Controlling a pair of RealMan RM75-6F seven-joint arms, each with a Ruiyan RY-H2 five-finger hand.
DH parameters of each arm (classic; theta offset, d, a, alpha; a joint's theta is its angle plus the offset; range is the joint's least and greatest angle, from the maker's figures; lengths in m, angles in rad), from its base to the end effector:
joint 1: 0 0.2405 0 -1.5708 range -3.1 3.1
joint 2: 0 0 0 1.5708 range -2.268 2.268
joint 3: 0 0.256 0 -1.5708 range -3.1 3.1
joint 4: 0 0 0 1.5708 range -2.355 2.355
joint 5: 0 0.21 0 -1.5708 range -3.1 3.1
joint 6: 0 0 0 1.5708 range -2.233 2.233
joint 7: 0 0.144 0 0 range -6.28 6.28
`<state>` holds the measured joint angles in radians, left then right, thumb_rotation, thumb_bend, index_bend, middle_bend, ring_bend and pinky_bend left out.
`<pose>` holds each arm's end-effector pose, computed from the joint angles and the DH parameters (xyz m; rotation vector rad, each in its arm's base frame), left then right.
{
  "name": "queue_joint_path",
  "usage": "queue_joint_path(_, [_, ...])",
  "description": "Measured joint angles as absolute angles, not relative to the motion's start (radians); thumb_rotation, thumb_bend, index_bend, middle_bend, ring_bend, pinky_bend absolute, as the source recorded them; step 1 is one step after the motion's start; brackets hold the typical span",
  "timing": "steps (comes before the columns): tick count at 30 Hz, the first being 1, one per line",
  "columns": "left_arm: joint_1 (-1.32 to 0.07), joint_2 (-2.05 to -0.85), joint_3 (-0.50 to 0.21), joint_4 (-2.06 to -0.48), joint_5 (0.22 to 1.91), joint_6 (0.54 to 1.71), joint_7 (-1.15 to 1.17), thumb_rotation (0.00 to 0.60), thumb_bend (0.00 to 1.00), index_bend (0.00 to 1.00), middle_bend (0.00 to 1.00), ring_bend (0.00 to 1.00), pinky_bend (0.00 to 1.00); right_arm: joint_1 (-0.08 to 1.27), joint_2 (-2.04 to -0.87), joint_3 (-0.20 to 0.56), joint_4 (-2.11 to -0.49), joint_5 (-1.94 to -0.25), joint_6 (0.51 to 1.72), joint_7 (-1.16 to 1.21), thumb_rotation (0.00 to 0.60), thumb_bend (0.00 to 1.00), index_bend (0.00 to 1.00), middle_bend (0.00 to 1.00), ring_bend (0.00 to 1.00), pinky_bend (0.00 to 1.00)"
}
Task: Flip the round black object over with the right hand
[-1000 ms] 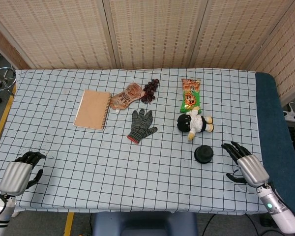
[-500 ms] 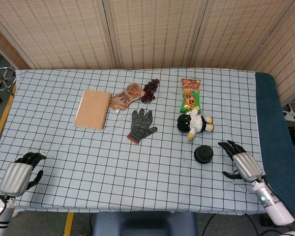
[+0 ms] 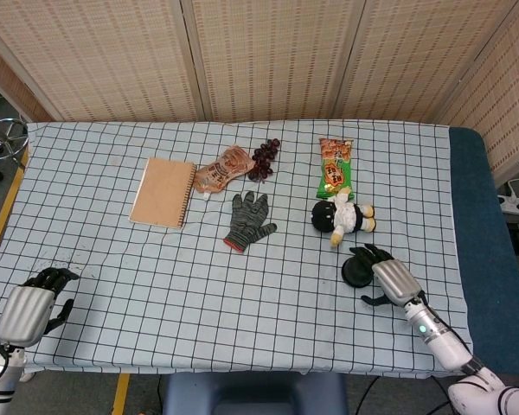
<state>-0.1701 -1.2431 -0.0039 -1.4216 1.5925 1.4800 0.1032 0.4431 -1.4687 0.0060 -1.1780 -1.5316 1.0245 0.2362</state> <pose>-0.3125 0.2000 0.1238 -1.5804 -0.7057 -0.8545 -0.3027 -0.2815 0.0190 1.8088 -1.1341 0.8533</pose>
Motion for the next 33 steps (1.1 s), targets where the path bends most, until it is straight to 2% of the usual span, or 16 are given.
queue_joint_path(5, [-0.17,-1.243,-0.007,-1.42,1.587,1.479,0.096,0.6,0.42,0.33,0.29,0.25,0.53,0.462,-1.497,0.016,-1.163,-1.513,0.998,0.234,0.6,0.1,0.01,0.07,0.0,0.13])
queue_joint_path(8, [-0.17,-1.243,-0.007,-1.418,1.588,1.478,0.095,0.6,0.42,0.33,0.29,0.25,0.53,0.468,-1.512,0.021,-1.148,-1.504,0.993,0.233,0.6,0.1,0.07,0.13,0.01,0.15])
queue_joint_path(17, [-0.169,-1.242,-0.01,-1.418,1.589,1.482,0.091,0.6,0.42,0.33,0.29,0.25,0.53,0.459,-1.539,0.027,-1.099,-1.481,1.009,0.24,0.6,0.1,0.4,0.44,0.34,0.44])
queue_joint_path(27, [-0.17,-1.243,-0.009,-1.418,1.588,1.478,0.094,0.6,0.42,0.33,0.28,0.25,0.53,0.446,-1.554,0.033,-1.058,-1.472,1.044,0.228,0.6,0.1,0.6,0.59,0.53,0.63])
queue_joint_path(33, [-0.169,-1.243,-0.009,-1.418,1.591,1.479,0.093,0.6,0.42,0.33,0.29,0.25,0.53,0.438,-1.555,0.038,-1.055,-1.492,1.104,0.229,0.6,0.2,0.69,0.64,0.57,0.67])
